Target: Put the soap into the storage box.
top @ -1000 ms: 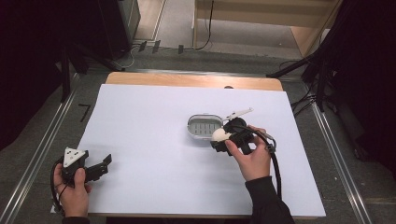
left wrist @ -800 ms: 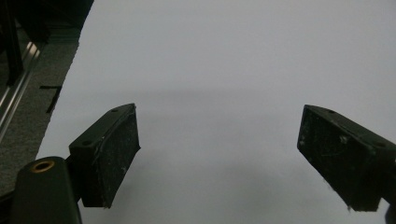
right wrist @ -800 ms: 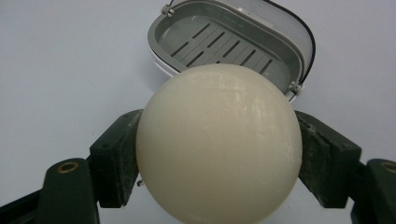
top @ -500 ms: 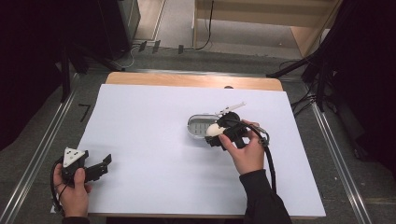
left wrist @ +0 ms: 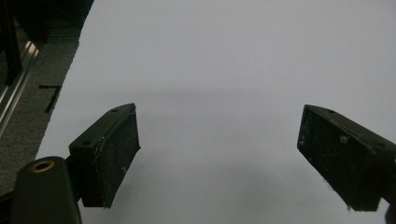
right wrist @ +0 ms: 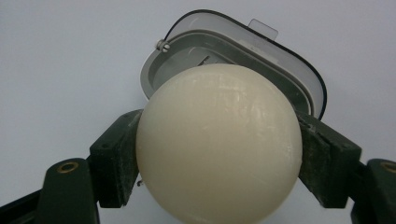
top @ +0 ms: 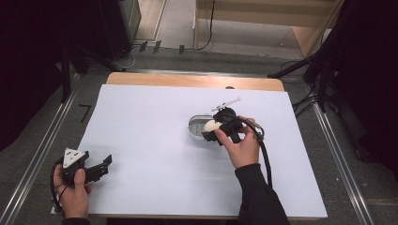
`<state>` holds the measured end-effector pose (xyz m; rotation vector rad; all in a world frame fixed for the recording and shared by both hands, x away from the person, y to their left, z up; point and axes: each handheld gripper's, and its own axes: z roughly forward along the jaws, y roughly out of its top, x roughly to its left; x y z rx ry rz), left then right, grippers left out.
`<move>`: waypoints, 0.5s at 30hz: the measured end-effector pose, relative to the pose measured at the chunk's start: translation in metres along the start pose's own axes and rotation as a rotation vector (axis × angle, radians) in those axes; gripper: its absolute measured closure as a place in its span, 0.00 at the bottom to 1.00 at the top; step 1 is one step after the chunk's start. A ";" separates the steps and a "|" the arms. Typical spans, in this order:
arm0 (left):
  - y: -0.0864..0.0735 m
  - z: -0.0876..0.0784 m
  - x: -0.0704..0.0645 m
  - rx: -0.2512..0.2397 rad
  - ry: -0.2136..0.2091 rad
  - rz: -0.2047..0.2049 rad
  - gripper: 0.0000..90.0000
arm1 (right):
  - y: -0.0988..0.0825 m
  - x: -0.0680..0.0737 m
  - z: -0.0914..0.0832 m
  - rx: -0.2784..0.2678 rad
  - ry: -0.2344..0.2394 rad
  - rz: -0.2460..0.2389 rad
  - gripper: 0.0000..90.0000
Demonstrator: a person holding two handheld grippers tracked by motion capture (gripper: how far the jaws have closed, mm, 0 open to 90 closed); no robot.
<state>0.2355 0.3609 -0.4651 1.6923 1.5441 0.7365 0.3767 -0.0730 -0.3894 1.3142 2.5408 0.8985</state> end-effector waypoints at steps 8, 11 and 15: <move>0.000 0.000 0.000 -0.001 -0.002 -0.002 0.15 | 0.010 -0.001 0.008 0.003 -0.005 0.019 0.28; 0.000 0.000 0.000 -0.003 -0.001 -0.005 0.15 | 0.014 -0.001 0.010 -0.002 -0.004 0.018 0.28; 0.000 0.000 0.000 -0.002 -0.002 -0.004 0.15 | 0.019 -0.001 0.016 0.004 -0.002 0.027 0.28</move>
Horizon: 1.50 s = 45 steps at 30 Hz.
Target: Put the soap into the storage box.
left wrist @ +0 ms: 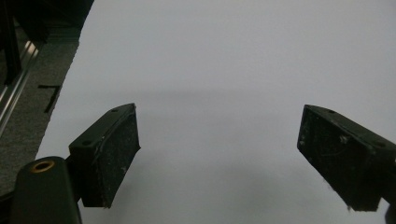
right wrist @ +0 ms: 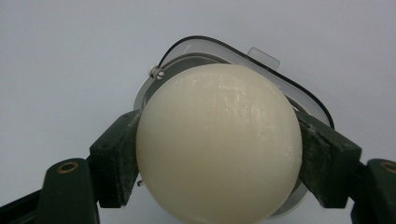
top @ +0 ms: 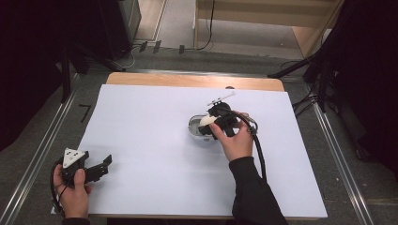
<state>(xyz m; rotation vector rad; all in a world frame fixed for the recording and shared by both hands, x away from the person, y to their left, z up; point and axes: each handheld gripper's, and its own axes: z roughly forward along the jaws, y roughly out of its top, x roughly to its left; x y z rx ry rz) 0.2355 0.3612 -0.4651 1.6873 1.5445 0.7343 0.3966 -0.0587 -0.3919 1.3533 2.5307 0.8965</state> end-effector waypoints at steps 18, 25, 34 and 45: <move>0.000 0.000 0.000 0.000 -0.002 -0.003 0.15 | 0.006 -0.006 0.018 0.025 -0.018 0.029 0.28; 0.000 0.000 0.000 0.000 -0.001 -0.004 0.15 | 0.007 -0.006 0.023 0.028 -0.016 0.043 0.28; 0.000 0.000 0.000 0.000 -0.002 -0.005 0.15 | 0.005 -0.006 0.031 0.044 -0.022 0.043 0.27; 0.000 0.000 0.001 0.001 -0.004 -0.008 0.15 | 0.002 -0.007 0.033 0.051 -0.034 0.072 0.27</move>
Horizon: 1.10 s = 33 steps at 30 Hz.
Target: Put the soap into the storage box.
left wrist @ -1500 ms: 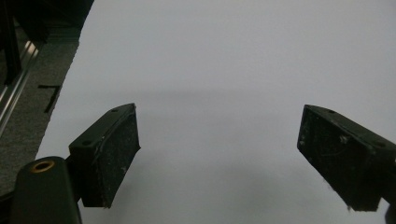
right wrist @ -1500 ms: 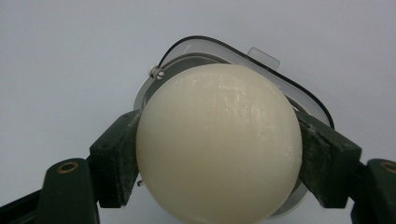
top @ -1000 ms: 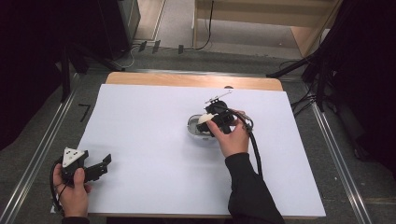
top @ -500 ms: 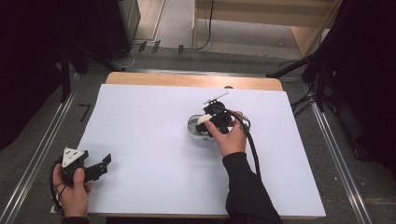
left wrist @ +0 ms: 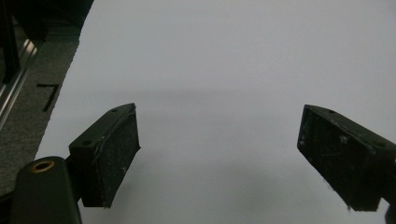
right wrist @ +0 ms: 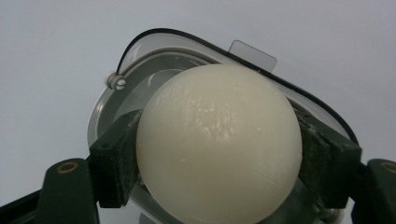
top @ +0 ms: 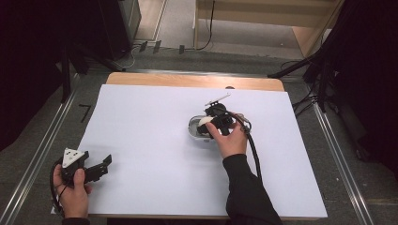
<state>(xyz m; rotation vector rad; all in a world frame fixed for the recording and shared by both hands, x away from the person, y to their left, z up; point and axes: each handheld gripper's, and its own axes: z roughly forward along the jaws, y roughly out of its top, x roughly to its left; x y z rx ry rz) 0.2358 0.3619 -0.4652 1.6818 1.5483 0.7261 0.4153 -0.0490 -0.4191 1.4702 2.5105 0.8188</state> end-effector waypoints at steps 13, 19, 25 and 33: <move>0.000 0.000 0.000 0.000 0.000 0.000 0.15 | -0.001 -0.005 -0.009 -0.042 0.028 0.020 0.23; 0.000 0.000 0.000 0.000 0.001 0.000 0.15 | -0.006 -0.008 -0.013 -0.052 0.029 0.023 0.21; 0.000 0.000 0.000 0.000 0.000 -0.001 0.15 | -0.012 -0.011 -0.018 -0.067 0.032 0.035 0.21; 0.000 0.000 0.000 0.000 0.001 -0.001 0.15 | -0.022 -0.017 -0.029 -0.088 0.033 0.038 0.20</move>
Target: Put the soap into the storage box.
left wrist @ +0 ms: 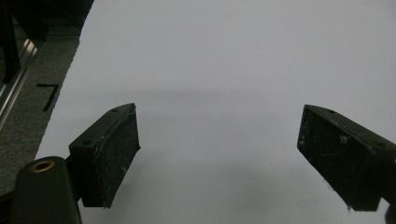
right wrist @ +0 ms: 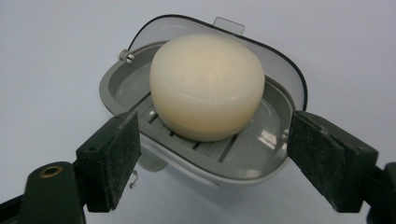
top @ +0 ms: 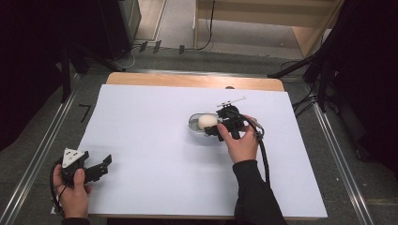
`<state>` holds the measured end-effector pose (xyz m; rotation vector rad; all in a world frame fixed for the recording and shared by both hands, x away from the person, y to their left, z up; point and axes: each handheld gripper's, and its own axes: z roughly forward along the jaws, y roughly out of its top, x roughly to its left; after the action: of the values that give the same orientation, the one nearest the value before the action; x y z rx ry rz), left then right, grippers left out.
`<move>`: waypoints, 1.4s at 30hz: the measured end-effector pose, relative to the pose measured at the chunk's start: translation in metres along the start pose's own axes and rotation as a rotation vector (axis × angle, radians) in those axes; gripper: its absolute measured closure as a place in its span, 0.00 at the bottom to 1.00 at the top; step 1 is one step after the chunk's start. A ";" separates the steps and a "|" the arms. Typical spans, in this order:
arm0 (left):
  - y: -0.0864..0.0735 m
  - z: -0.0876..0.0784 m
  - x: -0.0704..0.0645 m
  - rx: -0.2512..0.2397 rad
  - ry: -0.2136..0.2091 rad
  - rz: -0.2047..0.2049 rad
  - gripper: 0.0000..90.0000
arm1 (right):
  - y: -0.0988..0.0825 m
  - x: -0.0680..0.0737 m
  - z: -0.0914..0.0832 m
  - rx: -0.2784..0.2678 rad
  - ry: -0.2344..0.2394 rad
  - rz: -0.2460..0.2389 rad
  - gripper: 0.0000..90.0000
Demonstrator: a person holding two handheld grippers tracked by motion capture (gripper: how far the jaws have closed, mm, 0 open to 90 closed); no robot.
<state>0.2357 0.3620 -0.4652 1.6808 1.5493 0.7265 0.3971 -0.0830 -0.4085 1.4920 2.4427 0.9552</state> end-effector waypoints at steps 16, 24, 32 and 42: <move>0.000 0.000 0.000 0.001 0.002 0.002 0.15 | -0.027 -0.013 -0.011 0.012 0.008 0.015 0.19; 0.000 0.000 0.000 0.002 0.002 0.002 0.15 | -0.041 -0.021 -0.015 0.014 0.001 0.019 0.19; 0.000 0.000 -0.001 0.001 0.003 0.002 0.15 | -0.059 -0.032 -0.020 -0.002 0.005 0.024 0.16; 0.000 0.000 -0.001 -0.001 0.003 0.002 0.15 | -0.081 -0.045 -0.030 -0.023 0.006 0.054 0.16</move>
<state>0.2357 0.3612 -0.4651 1.6811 1.5494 0.7308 0.3466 -0.1598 -0.4404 1.5578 2.3989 0.9954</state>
